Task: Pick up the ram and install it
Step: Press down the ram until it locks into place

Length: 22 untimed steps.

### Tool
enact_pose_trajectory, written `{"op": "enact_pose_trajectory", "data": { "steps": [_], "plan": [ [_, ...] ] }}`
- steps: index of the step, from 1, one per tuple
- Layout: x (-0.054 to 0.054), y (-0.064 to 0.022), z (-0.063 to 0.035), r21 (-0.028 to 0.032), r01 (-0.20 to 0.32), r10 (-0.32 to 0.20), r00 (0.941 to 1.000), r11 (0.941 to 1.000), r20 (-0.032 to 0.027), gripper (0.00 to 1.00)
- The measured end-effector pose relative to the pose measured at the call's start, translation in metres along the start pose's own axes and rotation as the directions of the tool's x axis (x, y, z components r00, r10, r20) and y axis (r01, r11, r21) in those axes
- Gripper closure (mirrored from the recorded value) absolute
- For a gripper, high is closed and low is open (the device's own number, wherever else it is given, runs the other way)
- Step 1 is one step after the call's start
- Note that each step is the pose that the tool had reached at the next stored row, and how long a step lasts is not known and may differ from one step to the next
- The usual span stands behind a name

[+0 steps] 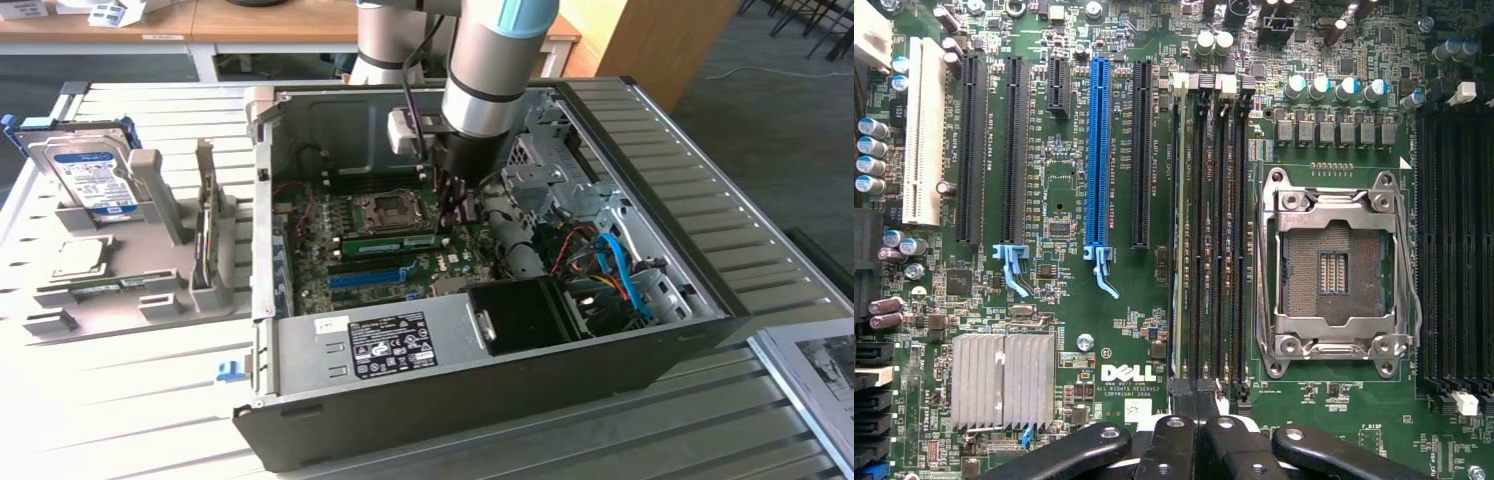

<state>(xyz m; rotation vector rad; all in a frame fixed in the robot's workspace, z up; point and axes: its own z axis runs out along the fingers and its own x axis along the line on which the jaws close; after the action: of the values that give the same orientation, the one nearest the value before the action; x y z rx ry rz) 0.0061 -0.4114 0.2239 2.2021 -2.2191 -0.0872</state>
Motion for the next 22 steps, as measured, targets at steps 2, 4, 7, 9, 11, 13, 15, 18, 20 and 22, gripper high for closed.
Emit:
{"op": "enact_pose_trajectory", "data": {
  "steps": [2, 4, 7, 9, 11, 13, 15, 18, 20, 22],
  "plan": [
    [0.0000, 0.0000, 0.0001, 0.0000, 0.000, 0.000, 1.0000, 1.0000, 0.0001, 0.90],
    [0.0000, 0.0000, 0.0001, 0.0001, 0.000, 0.000, 1.0000, 1.0000, 0.0002, 0.90],
    [0.0000, 0.0000, 0.0003, 0.0000, 0.000, 0.000, 1.0000, 1.0000, 0.0001, 0.90],
    [0.0000, 0.0000, 0.0004, 0.0000, 0.000, 0.000, 1.0000, 1.0000, 0.0000, 0.90],
    [0.0000, 0.0000, 0.0005, 0.0000, 0.000, 0.000, 1.0000, 1.0000, 0.0000, 0.90],
    [0.0000, -0.0001, 0.0005, 0.0000, 0.000, 0.000, 1.0000, 1.0000, 0.0001, 0.90],
    [0.0000, 0.0000, 0.0005, 0.0001, 0.000, 0.000, 1.0000, 1.0000, 0.0000, 0.90],
    [0.0000, 0.0000, 0.0006, 0.0000, 0.000, 0.000, 1.0000, 1.0000, 0.0000, 0.90],
    [0.0000, -0.0001, 0.0008, 0.0001, 0.000, 0.000, 1.0000, 1.0000, 0.0000, 0.90],
    [0.0001, -0.0001, 0.0010, 0.0000, 0.000, 0.000, 1.0000, 1.0000, 0.0000, 0.90]
  ]
}}
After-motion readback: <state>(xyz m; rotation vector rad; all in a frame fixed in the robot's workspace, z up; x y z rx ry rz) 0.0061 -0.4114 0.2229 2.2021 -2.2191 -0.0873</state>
